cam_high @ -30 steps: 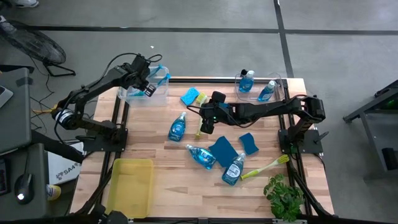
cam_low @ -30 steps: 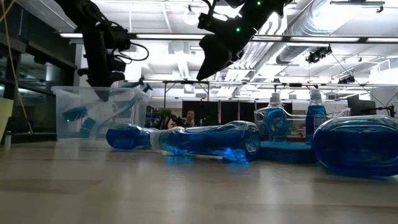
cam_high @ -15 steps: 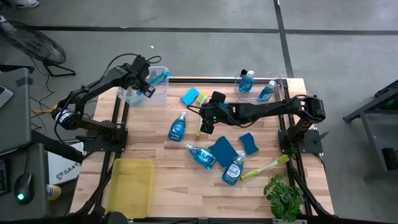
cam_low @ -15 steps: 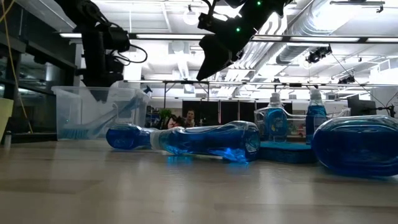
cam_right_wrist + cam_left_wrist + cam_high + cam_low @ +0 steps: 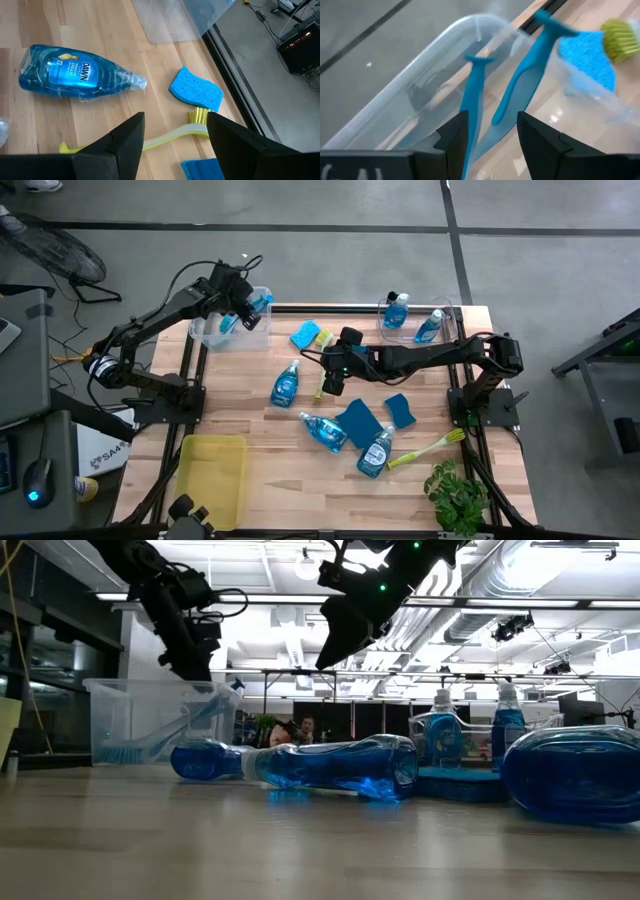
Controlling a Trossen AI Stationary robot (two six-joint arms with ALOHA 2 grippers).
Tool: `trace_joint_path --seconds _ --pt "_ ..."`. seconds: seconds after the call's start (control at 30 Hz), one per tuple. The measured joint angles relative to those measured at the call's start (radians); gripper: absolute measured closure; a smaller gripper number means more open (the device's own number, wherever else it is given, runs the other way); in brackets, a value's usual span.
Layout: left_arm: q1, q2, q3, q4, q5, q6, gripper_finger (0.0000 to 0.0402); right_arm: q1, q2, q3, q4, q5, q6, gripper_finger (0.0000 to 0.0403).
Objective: Pick & Place Kitchen Sink Supplies
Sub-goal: Put the blue dish brush into the white transparent bin
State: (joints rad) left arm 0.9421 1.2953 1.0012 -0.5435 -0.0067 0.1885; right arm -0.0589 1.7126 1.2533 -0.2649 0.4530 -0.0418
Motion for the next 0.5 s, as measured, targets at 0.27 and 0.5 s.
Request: trace_joint_path --seconds 0.27,0.5 --pt "0.000 0.000 0.000 0.052 0.079 0.055 0.0239 0.000 0.000 0.000 0.000 0.000 -0.002 0.0194" --pt "0.000 0.000 0.000 0.066 0.109 0.180 0.0239 0.000 0.000 0.000 0.000 0.000 -0.003 0.0194"
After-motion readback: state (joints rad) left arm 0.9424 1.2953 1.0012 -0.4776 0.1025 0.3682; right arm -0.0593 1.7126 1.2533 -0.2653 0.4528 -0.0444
